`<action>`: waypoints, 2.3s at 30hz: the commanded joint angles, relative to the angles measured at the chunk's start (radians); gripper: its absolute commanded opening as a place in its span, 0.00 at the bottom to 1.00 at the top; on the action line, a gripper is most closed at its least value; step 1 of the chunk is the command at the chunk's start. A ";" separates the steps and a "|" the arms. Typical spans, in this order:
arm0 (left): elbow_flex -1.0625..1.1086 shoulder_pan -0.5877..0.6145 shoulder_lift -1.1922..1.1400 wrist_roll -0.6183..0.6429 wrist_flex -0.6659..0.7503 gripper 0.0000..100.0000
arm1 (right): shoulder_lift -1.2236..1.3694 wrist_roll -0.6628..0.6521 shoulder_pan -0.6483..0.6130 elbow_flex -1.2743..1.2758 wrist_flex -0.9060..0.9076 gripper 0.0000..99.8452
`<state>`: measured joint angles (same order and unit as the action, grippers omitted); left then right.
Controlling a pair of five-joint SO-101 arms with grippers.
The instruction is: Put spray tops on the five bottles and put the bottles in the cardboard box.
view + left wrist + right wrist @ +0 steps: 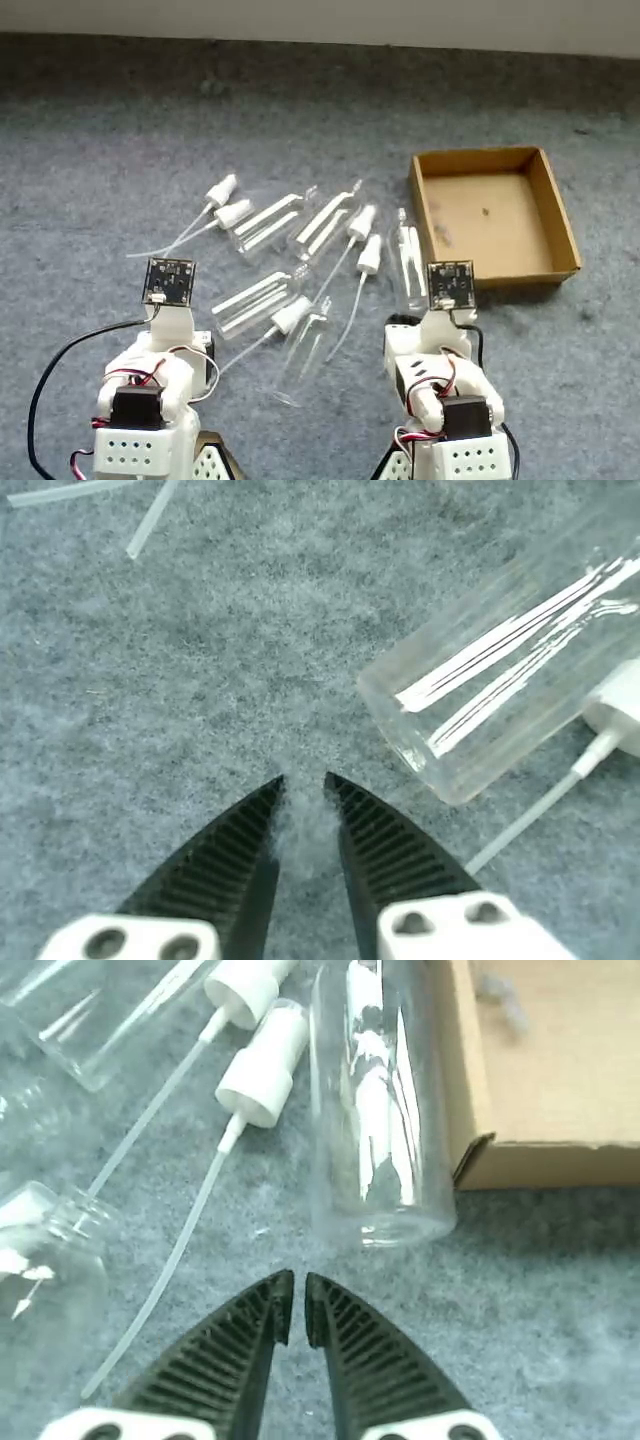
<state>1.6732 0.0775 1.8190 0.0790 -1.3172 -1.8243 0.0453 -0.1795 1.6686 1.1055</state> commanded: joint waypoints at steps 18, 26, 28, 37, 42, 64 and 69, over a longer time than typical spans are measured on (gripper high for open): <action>0.021 -0.012 0.007 -0.006 -0.006 0.01 | -0.008 0.005 -0.004 0.119 0.145 0.01; 0.021 -0.012 0.007 -0.006 -0.006 0.01 | -0.008 0.003 -0.004 0.114 0.105 0.01; 0.021 -0.012 0.007 -0.006 -0.006 0.01 | -0.008 0.003 -0.002 0.113 0.018 0.01; 0.021 -0.012 0.007 -0.006 -0.006 0.01 | -0.008 0.003 -0.002 0.113 -0.443 0.01; 0.021 -0.012 0.007 -0.006 -0.006 0.01 | -0.008 0.003 -0.002 0.113 -0.656 0.01; 0.021 -0.012 0.007 -0.008 -0.006 0.01 | 0.004 -0.301 0.177 -0.262 -0.211 0.01; 0.021 -0.012 0.007 -0.008 -0.006 0.01 | 0.019 -0.400 0.145 -0.498 -0.036 0.01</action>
<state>1.6732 0.0775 1.8190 0.0790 -1.3172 -1.8228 -0.2616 -0.0153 1.3848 0.9582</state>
